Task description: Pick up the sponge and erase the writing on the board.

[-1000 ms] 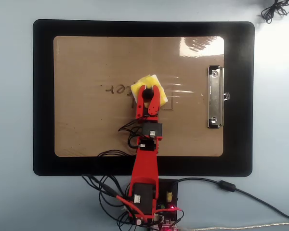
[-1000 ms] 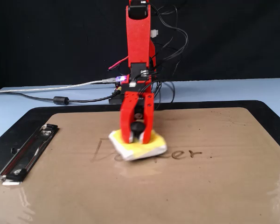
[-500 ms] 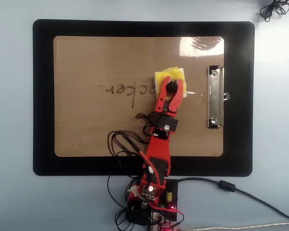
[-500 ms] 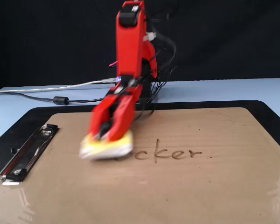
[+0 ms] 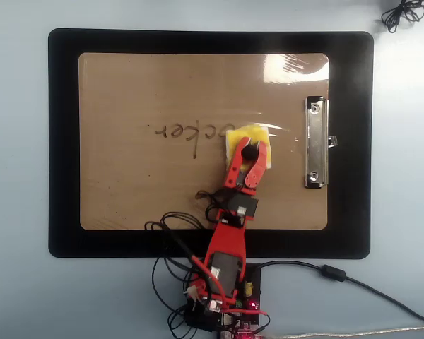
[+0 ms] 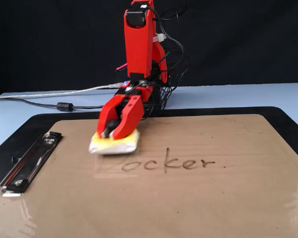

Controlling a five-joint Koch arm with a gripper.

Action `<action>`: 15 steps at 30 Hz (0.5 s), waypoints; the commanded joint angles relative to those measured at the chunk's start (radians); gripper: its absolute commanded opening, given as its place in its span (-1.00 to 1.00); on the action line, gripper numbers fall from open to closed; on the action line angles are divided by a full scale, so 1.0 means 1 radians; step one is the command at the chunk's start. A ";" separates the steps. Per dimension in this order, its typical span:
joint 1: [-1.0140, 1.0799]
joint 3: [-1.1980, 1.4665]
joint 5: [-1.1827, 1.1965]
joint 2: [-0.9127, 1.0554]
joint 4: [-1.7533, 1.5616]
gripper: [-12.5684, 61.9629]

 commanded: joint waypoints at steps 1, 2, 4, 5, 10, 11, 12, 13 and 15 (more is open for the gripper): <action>-0.015 -0.173 -0.029 -0.104 0.114 -0.88; -0.015 -0.244 -0.029 -0.146 0.127 -0.88; -0.017 -0.206 -0.029 -0.152 0.126 -0.88; -0.018 -0.137 -0.029 -0.114 0.126 -0.88; -0.032 0.232 -0.026 0.204 0.146 -0.88; -0.040 0.227 -0.026 0.216 0.169 -0.88; -0.052 0.212 -0.026 0.227 0.202 -0.88; -0.067 0.172 -0.023 0.232 0.242 -0.88; -0.087 0.018 -0.023 0.219 0.351 -0.88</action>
